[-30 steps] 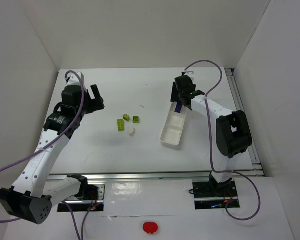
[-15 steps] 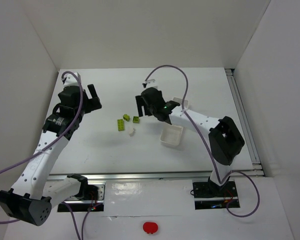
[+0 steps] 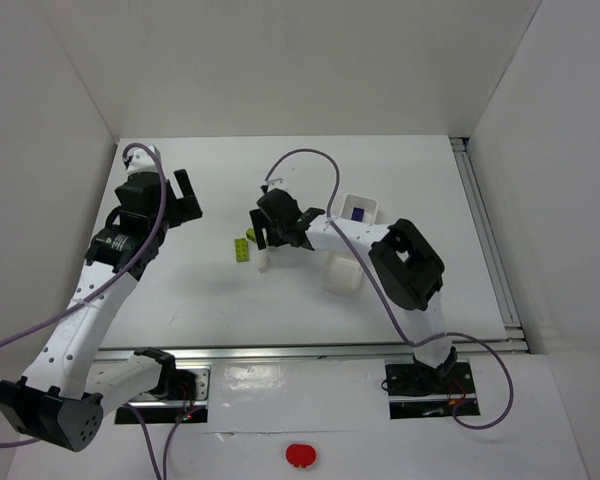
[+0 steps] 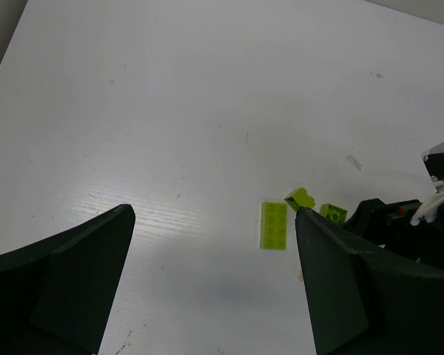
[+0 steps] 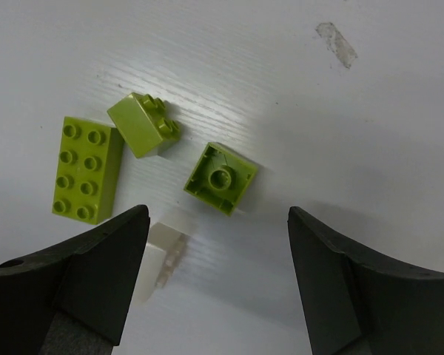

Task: Sort the legos into containers by color

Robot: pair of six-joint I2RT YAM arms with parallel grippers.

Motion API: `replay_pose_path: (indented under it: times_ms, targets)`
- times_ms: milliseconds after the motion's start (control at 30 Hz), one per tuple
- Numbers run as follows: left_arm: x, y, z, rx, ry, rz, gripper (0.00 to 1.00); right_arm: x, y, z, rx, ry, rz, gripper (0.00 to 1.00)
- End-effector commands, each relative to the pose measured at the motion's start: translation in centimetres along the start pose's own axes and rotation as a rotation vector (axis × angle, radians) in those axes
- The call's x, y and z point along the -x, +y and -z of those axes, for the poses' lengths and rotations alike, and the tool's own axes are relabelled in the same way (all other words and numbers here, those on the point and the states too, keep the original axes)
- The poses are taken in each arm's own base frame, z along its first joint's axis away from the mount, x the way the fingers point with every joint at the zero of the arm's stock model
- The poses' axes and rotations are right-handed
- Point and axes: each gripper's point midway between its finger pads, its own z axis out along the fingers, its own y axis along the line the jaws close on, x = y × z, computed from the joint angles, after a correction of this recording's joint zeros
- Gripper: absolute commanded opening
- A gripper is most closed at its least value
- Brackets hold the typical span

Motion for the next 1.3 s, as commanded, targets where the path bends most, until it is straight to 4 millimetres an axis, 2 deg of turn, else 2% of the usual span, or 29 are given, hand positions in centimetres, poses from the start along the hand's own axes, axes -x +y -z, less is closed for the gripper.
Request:
replay_pose_path:
  times_ms: [0,67,100,200,233,300,467,500,600,700,733,833,867,933,1000,1100,1133,1200,1233,1267]
  targets:
    - [0.4,0.2,0.1,0.011,-0.016,-0.009,0.99,2.8,1.7,-1.1,0.036,-0.065,-0.057,0.82]
    - [0.4,0.4,0.1,0.02,-0.019,-0.009,0.99,2.6,1.8,-1.8,0.034,-0.058,-0.065,0.81]
    - [0.4,0.4,0.1,0.02,-0.019,-0.009,0.99,1.9,1.5,-2.6,0.012,-0.04,-0.069,0.79]
    - [0.4,0.4,0.1,0.02,-0.019,-0.018,0.99,2.2,1.3,-3.1,-0.015,-0.047,-0.078,0.74]
    - [0.4,0.4,0.1,0.02,-0.019,-0.018,0.99,1.8,1.2,-3.5,-0.02,-0.035,-0.074,0.7]
    - [0.4,0.4,0.1,0.02,-0.019,-0.018,0.99,1.9,1.1,-3.7,-0.033,-0.034,-0.073,0.65]
    - [-0.1,0.5,-0.3,0.026,-0.003,-0.025,0.99,2.3,0.8,-3.4,-0.053,-0.039,-0.072,0.62]
    - [-0.1,0.5,-0.3,0.026,-0.003,-0.025,0.99,1.7,0.5,-3.8,-0.07,-0.024,-0.066,0.59]
    - [-0.1,0.5,-0.3,0.026,-0.003,-0.025,0.99,2.2,0.3,-3.2,-0.078,-0.034,-0.068,0.47]
    - [-0.1,0.5,-0.3,0.026,-0.003,-0.025,0.99,3.8,0.2,-1.8,-0.083,-0.074,-0.078,0.46]
    - [-0.1,0.5,-0.3,0.026,-0.003,-0.025,0.99,4.3,-0.2,-0.7,-0.091,-0.087,-0.071,0.44]
    - [-0.5,0.6,-0.4,0.029,0.005,-0.029,0.99,4.6,-0.8,0.6,-0.1,-0.113,-0.056,0.44]
    - [-0.5,0.6,-0.4,0.029,0.005,-0.029,0.99,4.8,-1.4,1.0,-0.106,-0.116,-0.052,0.54]
    - [-0.7,0.6,-0.6,0.029,0.005,-0.029,0.99,5.1,-0.7,1.3,-0.06,-0.118,-0.026,0.76]
    - [-0.7,0.4,-0.6,0.019,0.009,-0.029,0.99,4.4,-0.3,0.2,-0.052,-0.079,-0.007,0.84]
    - [-0.9,0.4,-0.8,0.022,0.017,-0.023,0.99,3.3,0.4,-1.3,-0.046,-0.046,0.03,0.85]
    - [-0.9,0.4,-0.8,0.022,0.017,-0.023,0.99,3.2,1.0,-1.4,-0.039,-0.046,0.036,0.82]
    - [-0.9,0.4,-0.8,0.022,0.017,-0.023,0.99,2.1,0.9,-2.3,-0.041,-0.018,0.044,0.78]
    - [-0.9,0.5,-0.8,0.032,0.013,-0.023,0.99,2.5,1.1,-2.2,-0.037,-0.027,0.041,0.75]
    - [-0.7,0.5,-0.6,0.029,0.005,-0.02,0.99,1.9,0.8,-2.8,-0.053,-0.017,0.045,0.7]
